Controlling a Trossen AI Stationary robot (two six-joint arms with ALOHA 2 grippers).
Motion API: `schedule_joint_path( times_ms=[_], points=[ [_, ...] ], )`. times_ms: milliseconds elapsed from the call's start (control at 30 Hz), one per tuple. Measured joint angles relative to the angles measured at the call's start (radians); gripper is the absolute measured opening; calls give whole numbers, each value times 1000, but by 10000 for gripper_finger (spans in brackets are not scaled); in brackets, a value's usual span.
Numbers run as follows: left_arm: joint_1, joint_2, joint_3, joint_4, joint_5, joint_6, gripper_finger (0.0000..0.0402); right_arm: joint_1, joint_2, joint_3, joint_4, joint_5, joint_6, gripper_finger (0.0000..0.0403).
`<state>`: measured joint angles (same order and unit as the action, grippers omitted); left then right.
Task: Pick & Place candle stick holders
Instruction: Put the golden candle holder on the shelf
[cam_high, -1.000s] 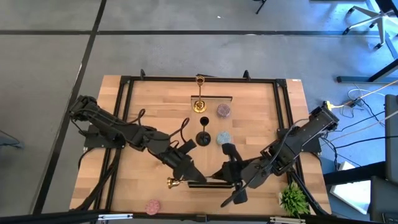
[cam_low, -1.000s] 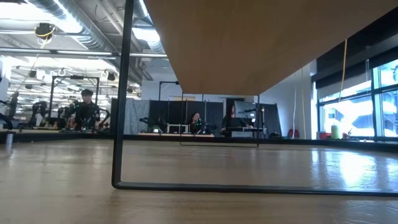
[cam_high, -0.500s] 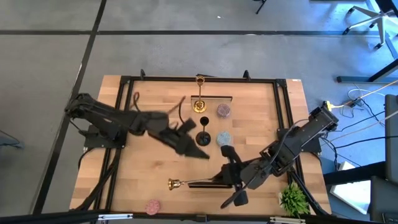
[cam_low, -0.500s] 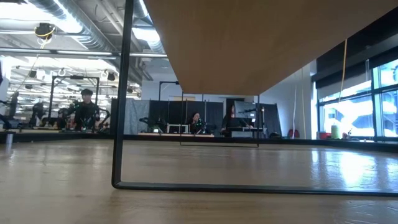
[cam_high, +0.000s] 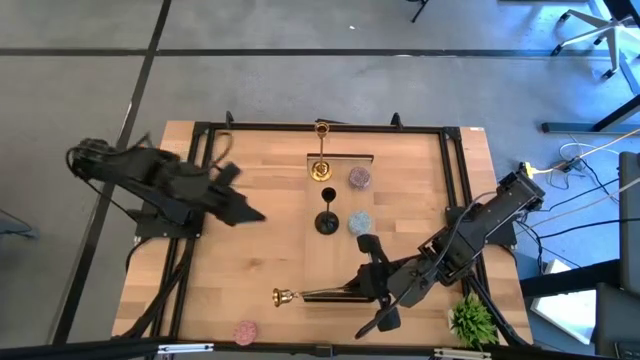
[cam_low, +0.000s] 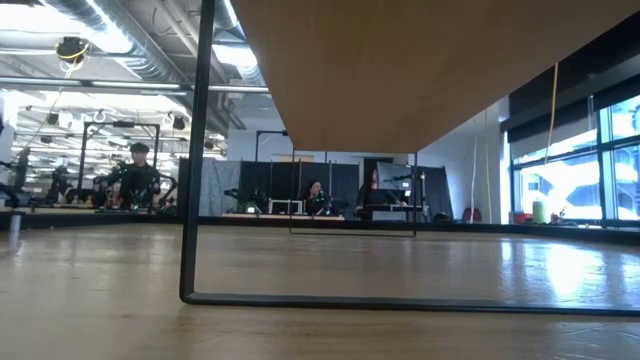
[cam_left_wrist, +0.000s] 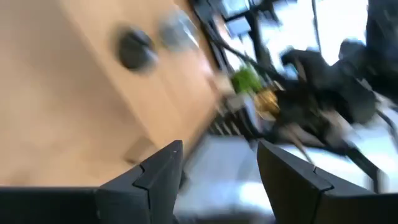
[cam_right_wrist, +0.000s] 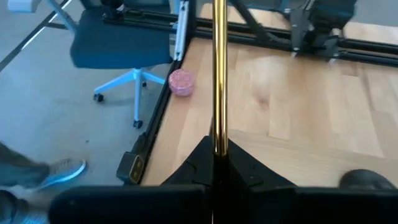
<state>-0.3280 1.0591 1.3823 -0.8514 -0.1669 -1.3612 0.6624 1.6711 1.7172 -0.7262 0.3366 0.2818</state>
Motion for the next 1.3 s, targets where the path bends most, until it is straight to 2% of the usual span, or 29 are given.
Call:
schedule_joint_path(
  times_ms=[200, 333, 433, 567, 733, 833, 1000, 1133, 1300],
  points=[
    [-162, -62, 0, -159, -440, -46, 205, -25, -3, 0, 74, 26, 24, 11],
    [-251, -44, 0, -263, -621, -65, 205, -61, -6, 0, 175, 25, 51, 11],
    [-298, -1, -1, -375, -722, -95, 205, -98, -5, 0, 266, -20, 86, 11],
    [-352, 73, -1, -524, -827, -169, 205, -151, -6, 0, 369, -54, 143, 11],
    [-424, 169, -3, -665, -891, -295, 202, -204, -6, 0, 504, -57, 204, 11],
    [-475, 195, -55, -681, -913, -369, 194, -216, -8, -35, 615, -54, 206, 11],
    [-572, 198, -204, -653, -936, -576, 180, -187, -7, -164, 788, 21, 269, 11],
    [-662, 198, -297, -589, -1036, -793, 173, -125, -5, -257, 946, 121, 311, 11],
    [-694, 198, -333, -380, -1156, -749, 170, -30, -5, -243, 952, 259, 252, 11]
  ],
)
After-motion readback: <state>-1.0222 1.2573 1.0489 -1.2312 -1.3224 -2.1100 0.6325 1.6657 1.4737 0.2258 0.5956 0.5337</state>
